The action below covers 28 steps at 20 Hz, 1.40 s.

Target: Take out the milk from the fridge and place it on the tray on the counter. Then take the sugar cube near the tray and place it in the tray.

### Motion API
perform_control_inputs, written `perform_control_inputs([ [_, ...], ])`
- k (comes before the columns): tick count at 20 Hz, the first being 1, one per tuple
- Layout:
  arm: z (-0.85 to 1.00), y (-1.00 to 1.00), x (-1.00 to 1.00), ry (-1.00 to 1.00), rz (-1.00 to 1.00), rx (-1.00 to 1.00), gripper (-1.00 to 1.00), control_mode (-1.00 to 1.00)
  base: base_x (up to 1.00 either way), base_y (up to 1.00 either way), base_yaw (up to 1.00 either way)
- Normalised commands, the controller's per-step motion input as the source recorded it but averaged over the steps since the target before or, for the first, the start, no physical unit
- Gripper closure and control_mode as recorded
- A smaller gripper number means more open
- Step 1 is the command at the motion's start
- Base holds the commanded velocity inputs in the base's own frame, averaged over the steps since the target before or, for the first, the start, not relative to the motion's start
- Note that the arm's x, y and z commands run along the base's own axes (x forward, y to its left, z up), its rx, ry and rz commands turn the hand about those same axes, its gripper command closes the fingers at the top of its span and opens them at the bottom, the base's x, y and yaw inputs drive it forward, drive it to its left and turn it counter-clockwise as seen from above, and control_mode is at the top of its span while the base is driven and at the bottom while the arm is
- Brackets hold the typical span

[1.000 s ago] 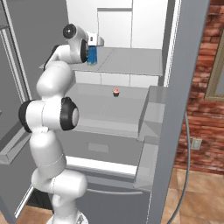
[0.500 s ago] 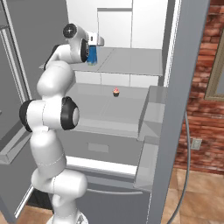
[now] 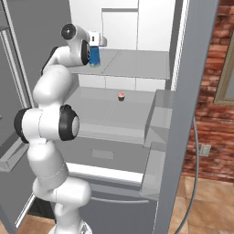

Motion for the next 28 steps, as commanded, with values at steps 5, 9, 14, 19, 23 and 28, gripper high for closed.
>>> perform_control_inputs([
  [5,0.39,-0.01,-0.80,-0.01,-0.01,-0.01,1.00,-1.00,0.00,0.00,0.00],
  [9,0.31,-0.23,-1.00,0.00,0.00,0.00,1.00,-1.00,0.00,0.00,0.00],
  [14,0.30,-0.44,-1.00,-0.04,0.00,0.02,1.00,-1.00,0.00,0.00,0.00],
  [19,0.04,-0.15,-1.00,-0.02,0.00,0.00,1.00,-1.00,0.00,0.00,0.00],
  [23,0.00,-0.08,-1.00,-0.09,0.00,0.00,1.00,-1.00,0.00,0.00,0.00],
  [28,0.07,-0.03,-1.00,0.06,0.00,0.00,1.00,-1.00,0.00,0.00,0.00],
])
